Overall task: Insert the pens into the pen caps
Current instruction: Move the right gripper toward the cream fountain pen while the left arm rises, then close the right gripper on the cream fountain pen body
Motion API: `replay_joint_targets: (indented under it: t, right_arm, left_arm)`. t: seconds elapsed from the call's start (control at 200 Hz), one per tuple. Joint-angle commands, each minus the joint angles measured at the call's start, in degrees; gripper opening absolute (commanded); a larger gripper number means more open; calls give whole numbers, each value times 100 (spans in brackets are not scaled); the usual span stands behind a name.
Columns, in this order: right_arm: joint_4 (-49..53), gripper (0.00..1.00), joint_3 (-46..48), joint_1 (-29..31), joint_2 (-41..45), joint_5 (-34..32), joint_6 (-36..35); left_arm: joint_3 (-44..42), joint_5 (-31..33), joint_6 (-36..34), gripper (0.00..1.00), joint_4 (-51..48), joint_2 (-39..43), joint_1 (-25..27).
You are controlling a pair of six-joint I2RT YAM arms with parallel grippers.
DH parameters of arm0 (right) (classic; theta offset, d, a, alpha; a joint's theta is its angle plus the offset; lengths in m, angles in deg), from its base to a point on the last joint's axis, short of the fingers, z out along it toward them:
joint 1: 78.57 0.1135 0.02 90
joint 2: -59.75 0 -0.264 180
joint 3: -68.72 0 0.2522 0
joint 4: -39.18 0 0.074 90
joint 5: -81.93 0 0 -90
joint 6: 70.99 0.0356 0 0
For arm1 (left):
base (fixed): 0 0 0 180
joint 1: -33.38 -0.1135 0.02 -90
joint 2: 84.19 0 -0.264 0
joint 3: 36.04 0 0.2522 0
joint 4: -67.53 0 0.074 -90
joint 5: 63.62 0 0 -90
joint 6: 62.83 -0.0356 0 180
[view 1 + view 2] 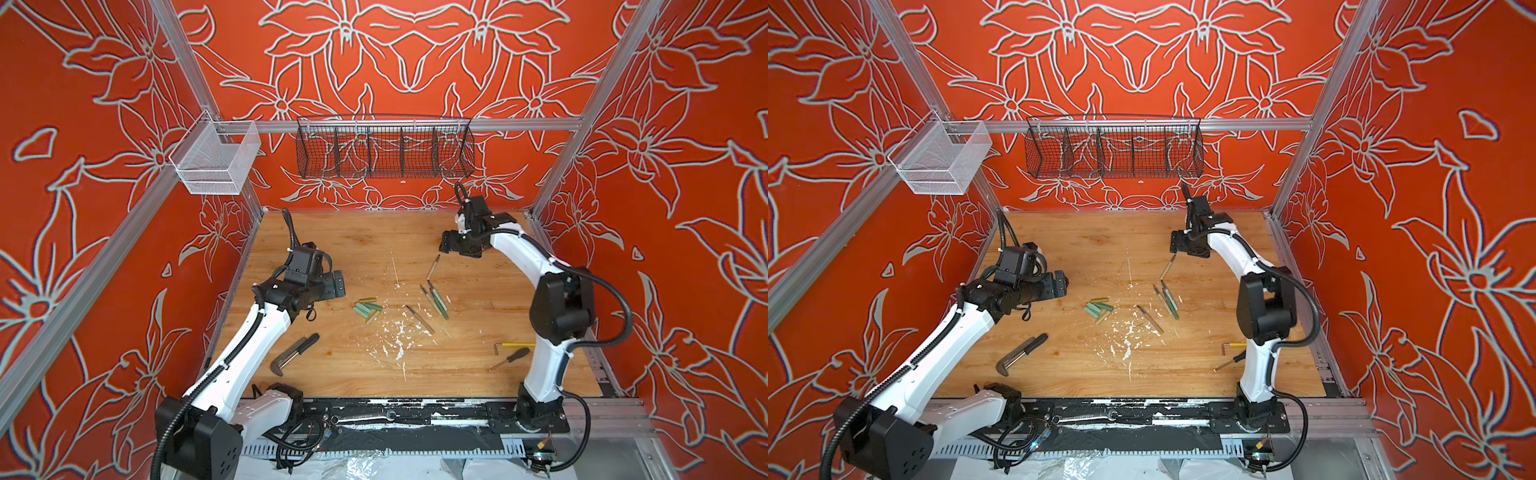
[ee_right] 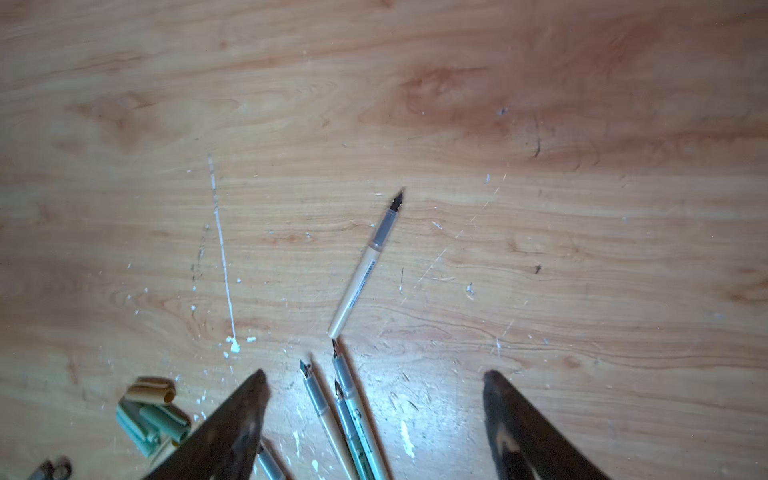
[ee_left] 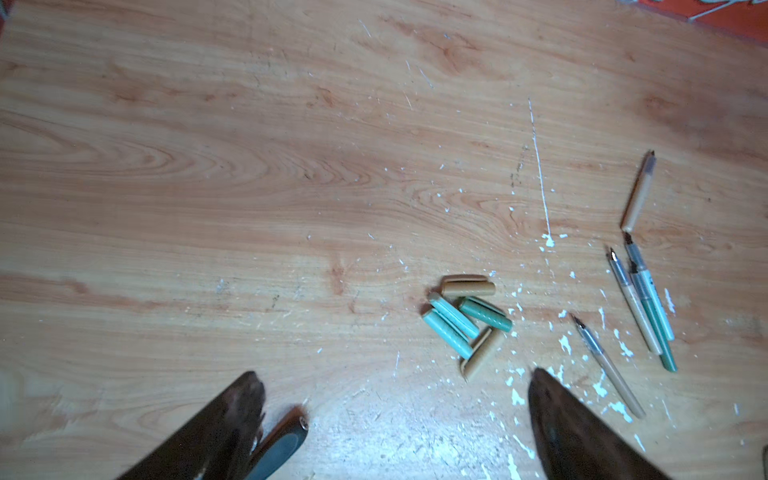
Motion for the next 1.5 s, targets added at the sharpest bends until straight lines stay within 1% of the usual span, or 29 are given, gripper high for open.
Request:
replay_joint_targets:
  t: [0.0,0.105,0.245,0.41,0.425,0.47,0.62,0.836,1.081,1.296,1.496]
  right_arm:
    - [1613,81,-915,208,-601,16,340]
    - [1963,79,-1587,275,-1140,18,441]
    - [2455,71,-2413,292,-1824,-162,452]
    - [2838,61,-3253,299,-2556,-219,499]
    - [2852,60,-3307,289,-2597,-218,503]
    - [2904,58,-3454,292,-2739,-273,547]
    - [2874,53,-3767,283,-3050,-228,571]
    - [2905,51,-4197,267,-3491,-205,647]
    - [2982,44,-4539,259,-3898,-460,657]
    - [3092,35,-4817,257,-4198,-553,710]
    - [3138,26,-4814,292,-4243,-414,845]
  left_arm:
    - [-114,-278,172,97,-269,231,52]
    - [-297,-230,301,97,-125,366,63]
    - [-229,-267,415,97,-205,436,72]
    - [-241,-241,491,97,-388,636,71]
    - [-261,-233,500,97,-393,828,72]
    - [-288,-236,522,97,-411,947,72]
    - [-298,-205,685,97,-601,1233,67]
    - [-340,-232,788,97,-679,1453,72]
    - [-217,-290,704,97,-728,1306,72]
    - [-110,-471,659,97,-572,1014,72]
    - [-66,-656,656,97,-283,733,79]
